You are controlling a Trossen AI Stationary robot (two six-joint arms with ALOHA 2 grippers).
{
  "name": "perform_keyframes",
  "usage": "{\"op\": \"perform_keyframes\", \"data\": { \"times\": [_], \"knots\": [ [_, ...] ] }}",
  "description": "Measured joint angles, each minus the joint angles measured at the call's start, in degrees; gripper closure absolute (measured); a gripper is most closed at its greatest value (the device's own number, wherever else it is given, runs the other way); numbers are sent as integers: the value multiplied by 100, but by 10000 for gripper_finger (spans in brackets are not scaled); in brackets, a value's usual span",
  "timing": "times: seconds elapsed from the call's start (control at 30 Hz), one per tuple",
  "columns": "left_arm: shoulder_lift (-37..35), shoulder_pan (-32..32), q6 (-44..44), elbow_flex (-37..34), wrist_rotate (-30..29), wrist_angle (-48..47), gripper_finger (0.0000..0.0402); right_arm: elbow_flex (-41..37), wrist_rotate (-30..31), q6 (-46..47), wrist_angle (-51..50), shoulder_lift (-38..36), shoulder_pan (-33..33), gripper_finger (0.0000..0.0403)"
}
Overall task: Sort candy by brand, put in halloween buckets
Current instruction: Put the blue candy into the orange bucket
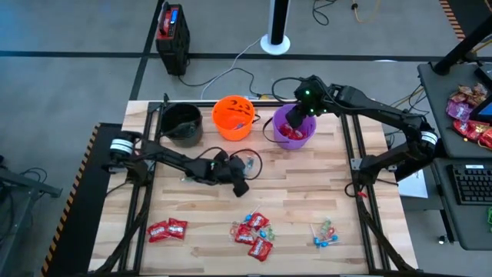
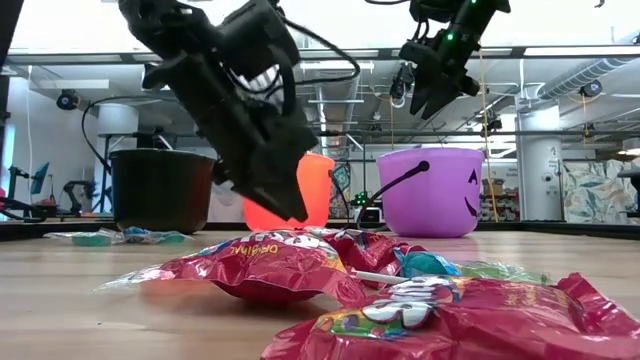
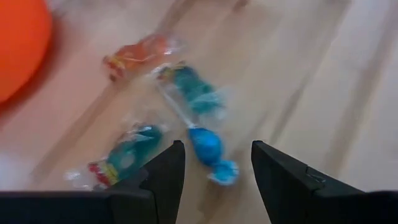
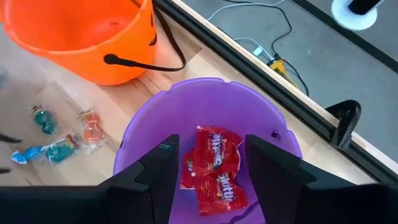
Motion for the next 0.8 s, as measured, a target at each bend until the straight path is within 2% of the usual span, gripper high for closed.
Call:
{"op": "perform_keyframes", "data": {
  "times": [0.07, 0.33, 0.8],
  "knots": [
    [42, 12, -12, -2, -161, 78, 232, 0, 0, -4, -1, 2, 0, 227],
    [266, 81, 122, -2, -160, 569, 232, 0, 0, -70, -7, 2, 0, 229],
    [398, 88, 10, -76, -1, 483, 246, -2, -20, -68, -17, 4, 0, 229]
  ]
}}
